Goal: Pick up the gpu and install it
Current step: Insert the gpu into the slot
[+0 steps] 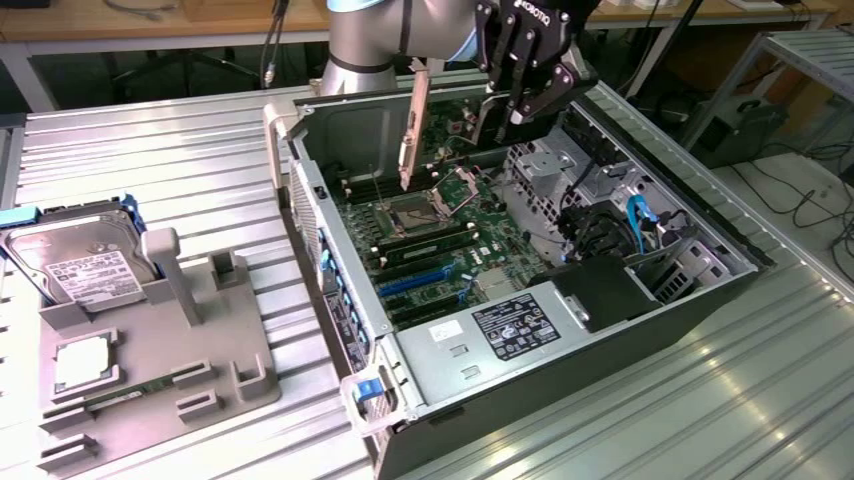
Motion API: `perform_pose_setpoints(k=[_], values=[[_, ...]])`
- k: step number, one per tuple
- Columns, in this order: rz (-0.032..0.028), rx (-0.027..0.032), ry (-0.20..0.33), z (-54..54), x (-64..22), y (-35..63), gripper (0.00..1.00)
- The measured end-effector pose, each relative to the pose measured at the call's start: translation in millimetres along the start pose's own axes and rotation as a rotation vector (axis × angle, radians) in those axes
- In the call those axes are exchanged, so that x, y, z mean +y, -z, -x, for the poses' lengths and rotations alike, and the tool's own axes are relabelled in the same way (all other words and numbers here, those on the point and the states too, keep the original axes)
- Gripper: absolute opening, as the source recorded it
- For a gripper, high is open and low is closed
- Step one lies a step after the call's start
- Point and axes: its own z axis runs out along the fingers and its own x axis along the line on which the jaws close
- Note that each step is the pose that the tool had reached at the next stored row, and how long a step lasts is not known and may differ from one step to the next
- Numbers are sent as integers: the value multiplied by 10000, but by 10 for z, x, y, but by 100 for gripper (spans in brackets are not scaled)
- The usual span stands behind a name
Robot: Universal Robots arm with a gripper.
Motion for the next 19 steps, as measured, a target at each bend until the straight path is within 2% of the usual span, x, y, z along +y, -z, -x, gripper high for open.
perform_pose_setpoints(k=[10,12,19], values=[[0,0,0,0,0,-24,28],[0,0,0,0,-1,-65,28],[-1,-1,0,0,-1,-83,28]])
